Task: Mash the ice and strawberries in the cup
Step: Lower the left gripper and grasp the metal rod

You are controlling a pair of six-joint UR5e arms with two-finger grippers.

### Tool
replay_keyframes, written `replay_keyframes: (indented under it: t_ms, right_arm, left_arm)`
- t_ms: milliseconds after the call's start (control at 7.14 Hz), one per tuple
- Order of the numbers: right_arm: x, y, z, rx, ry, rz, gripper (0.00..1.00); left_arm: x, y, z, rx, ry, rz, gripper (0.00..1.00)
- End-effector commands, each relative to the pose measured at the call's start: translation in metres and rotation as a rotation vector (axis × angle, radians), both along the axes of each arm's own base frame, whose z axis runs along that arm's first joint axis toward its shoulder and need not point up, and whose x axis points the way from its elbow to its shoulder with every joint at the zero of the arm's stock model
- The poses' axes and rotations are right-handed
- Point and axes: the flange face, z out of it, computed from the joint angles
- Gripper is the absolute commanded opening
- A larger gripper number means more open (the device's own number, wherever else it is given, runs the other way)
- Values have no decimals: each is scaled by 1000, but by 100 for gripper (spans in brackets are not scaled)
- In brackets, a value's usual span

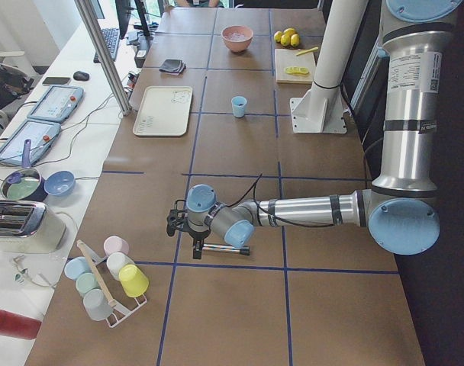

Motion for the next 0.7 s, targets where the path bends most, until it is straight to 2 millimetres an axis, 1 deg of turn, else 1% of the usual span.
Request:
replay_keyframes:
  t_ms: [0,280,560]
  right_arm:
    - [0,0,0,0,0,0,99]
    - [0,-1,-1,3,0,0,99]
    - [0,0,0,1,0,0,99]
  left_arm:
    - [39,2,4,-5,-55,-10,100]
    - [39,3,4,0,-55,-7,100]
    - [37,8,9,-5,-59,-2,100]
